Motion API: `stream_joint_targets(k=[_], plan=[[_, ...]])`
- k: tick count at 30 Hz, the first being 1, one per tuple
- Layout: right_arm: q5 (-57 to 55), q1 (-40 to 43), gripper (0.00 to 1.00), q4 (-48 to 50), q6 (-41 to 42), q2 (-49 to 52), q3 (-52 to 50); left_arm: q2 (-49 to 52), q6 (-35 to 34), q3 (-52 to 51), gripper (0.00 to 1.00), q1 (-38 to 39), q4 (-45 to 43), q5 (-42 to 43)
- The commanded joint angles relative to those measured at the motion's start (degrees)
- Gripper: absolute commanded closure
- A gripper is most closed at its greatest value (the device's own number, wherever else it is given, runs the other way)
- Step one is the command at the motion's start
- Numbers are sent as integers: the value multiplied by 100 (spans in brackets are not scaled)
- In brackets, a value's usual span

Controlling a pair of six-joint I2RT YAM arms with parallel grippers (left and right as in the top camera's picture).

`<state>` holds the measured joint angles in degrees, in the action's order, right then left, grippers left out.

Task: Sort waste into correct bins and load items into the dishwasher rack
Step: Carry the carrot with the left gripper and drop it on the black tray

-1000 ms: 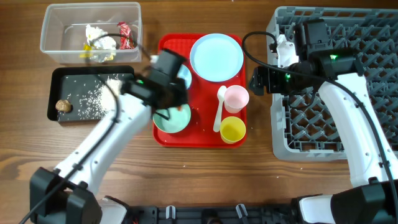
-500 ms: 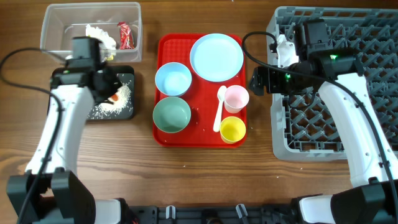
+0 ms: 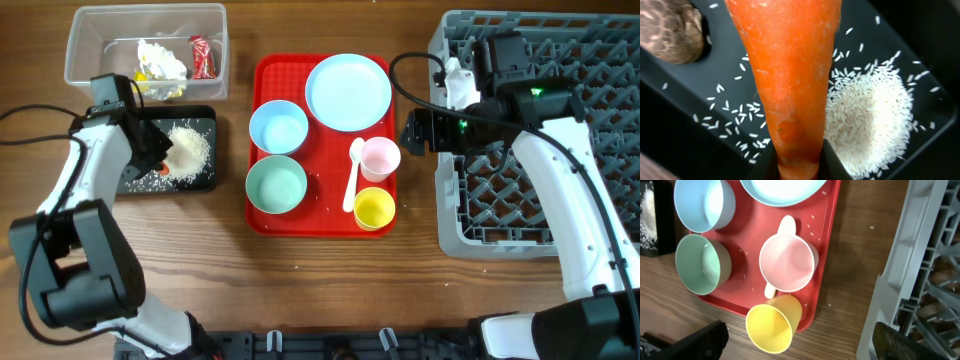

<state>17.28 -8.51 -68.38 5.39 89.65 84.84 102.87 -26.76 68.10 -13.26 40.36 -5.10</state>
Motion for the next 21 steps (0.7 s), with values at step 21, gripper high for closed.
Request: stream_joint_targets(k=[21], plan=[[-101,9,5,-46,66,15,-11,356,87,-24,88,-317,-92,-55]])
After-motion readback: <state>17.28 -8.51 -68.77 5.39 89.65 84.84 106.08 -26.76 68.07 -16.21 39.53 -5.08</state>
